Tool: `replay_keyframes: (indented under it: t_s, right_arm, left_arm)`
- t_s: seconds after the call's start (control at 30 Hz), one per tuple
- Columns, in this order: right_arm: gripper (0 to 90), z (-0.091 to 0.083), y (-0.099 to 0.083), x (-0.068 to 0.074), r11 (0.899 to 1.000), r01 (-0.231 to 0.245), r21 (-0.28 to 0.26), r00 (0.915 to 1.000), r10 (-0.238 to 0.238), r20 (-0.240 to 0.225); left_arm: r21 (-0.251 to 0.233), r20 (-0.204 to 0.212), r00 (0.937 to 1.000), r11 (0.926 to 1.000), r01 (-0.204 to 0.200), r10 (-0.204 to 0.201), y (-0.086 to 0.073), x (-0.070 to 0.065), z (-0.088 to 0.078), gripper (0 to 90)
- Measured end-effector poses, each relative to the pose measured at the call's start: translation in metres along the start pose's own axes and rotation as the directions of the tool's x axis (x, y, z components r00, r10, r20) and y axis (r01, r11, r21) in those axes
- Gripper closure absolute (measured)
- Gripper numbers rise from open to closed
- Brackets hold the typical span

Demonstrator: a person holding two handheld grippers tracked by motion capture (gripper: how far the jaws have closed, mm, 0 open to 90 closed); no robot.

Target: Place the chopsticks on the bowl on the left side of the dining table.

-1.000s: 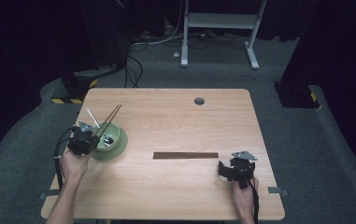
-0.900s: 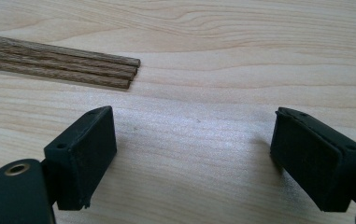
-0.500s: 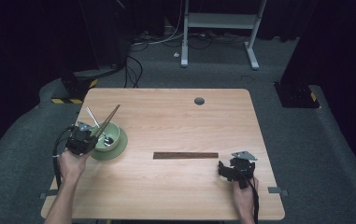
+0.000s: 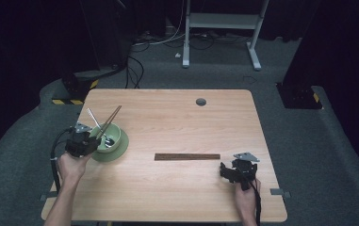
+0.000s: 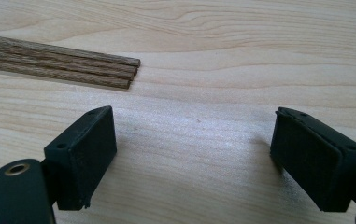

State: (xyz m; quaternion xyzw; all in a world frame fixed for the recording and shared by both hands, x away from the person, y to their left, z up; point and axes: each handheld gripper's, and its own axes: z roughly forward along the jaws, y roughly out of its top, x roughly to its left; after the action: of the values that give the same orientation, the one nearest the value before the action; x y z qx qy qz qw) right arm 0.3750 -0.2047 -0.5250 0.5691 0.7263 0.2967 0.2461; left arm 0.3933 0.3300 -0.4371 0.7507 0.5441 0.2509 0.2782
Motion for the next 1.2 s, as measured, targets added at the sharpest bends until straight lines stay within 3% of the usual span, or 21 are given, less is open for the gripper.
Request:
replay_keyframes:
  t_s: [0.33, 0.6, 1.0, 1.2]
  right_arm:
    - [13.9, 0.000, 0.000, 0.000, 1.000, 0.000, 0.000, 1.0000, 0.000, 0.000]
    - [13.9, 0.000, 0.000, 0.000, 1.000, 0.000, 0.000, 1.0000, 0.000, 0.000]
    - [13.9, 0.000, 0.000, 0.000, 1.000, 0.000, 0.000, 1.0000, 0.000, 0.000]
    - [13.9, 0.000, 0.000, 0.000, 1.000, 0.000, 0.000, 1.0000, 0.000, 0.000]
  left_arm:
    - [-0.016, -0.071, 0.9974, 0.9998, 0.007, -0.008, 0.004, 0.001, -0.003, 57.2]
    - [0.015, -0.119, 0.9929, 0.9998, 0.009, -0.007, 0.005, 0.003, 0.005, 50.0]
    - [0.058, -0.160, 0.9871, 0.9983, 0.010, -0.001, 0.002, 0.008, 0.015, 48.4]
    - [0.061, -0.155, 0.9878, 0.9980, 0.018, -0.008, 0.001, 0.011, 0.016, 49.7]
